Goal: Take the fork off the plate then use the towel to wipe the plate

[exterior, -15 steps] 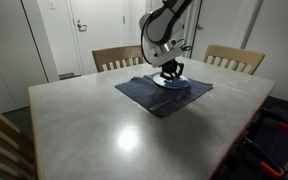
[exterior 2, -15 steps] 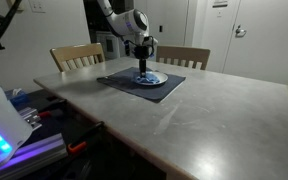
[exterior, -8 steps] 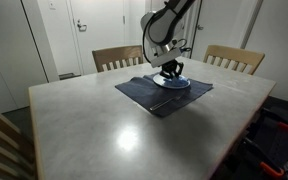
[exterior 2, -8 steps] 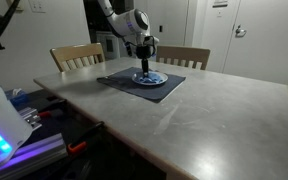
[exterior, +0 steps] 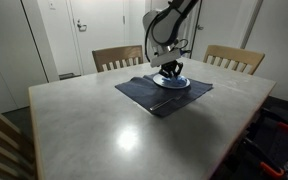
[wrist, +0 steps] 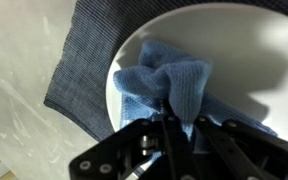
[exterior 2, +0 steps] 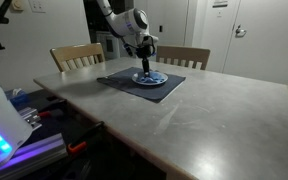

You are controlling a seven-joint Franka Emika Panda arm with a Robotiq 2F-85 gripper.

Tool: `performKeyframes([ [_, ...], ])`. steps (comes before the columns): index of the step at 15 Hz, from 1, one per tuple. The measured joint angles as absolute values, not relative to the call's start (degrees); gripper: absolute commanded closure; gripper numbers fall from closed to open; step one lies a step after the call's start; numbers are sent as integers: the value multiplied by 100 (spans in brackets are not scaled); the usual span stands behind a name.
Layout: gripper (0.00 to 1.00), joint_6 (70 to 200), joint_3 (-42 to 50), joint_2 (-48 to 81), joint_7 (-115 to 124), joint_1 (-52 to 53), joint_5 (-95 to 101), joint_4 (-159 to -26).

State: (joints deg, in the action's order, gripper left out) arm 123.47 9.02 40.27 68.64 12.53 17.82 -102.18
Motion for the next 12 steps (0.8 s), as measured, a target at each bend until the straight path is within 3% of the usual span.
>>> performKeyframes([
  [12,98,15519,822,3764,5872,1094,1523,-10987],
])
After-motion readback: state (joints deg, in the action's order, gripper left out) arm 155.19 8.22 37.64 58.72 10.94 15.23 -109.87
